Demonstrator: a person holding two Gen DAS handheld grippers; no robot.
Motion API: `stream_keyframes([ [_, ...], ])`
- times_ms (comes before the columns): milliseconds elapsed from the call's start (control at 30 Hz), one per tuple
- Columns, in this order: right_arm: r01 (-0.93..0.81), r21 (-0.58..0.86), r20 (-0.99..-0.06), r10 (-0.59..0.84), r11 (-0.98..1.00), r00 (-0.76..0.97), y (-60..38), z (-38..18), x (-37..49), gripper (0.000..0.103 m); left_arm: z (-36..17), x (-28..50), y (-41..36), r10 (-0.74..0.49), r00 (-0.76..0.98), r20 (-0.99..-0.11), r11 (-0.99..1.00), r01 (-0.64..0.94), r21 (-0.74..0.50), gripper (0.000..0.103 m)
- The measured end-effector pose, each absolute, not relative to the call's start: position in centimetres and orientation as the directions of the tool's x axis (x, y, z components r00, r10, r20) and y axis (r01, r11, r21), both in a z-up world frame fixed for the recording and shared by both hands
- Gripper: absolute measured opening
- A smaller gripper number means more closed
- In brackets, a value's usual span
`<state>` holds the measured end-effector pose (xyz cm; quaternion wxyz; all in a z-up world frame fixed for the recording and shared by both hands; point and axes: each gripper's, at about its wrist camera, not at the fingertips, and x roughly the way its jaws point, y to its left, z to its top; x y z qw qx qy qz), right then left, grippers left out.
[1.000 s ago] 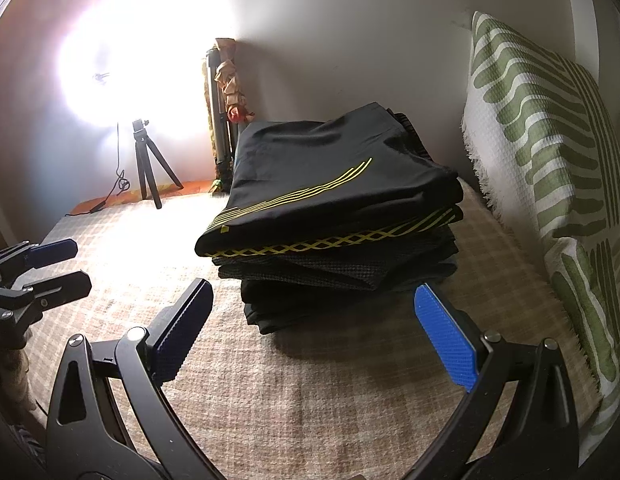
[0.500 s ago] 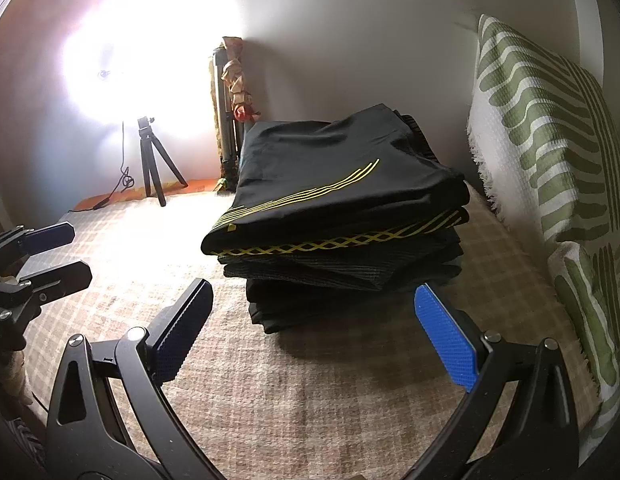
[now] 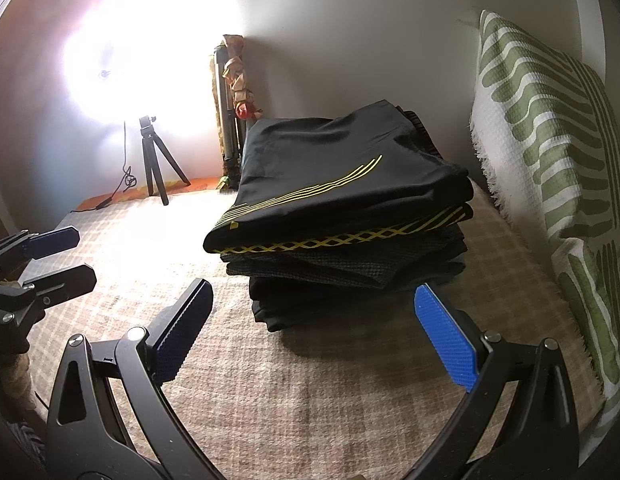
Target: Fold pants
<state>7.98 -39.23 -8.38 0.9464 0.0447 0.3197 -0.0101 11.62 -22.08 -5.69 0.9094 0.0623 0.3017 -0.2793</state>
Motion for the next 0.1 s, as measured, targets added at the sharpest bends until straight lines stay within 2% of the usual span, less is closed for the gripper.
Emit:
stream_keyframes([
  [100, 0.050, 0.077, -0.607, 0.007, 0.996, 0.794, -39.23, -8.40, 7.99, 0.103, -5.76, 11.45, -22.58, -0.472, 0.652, -0.593, 0.825, 0.564, -0.037, 0.074],
])
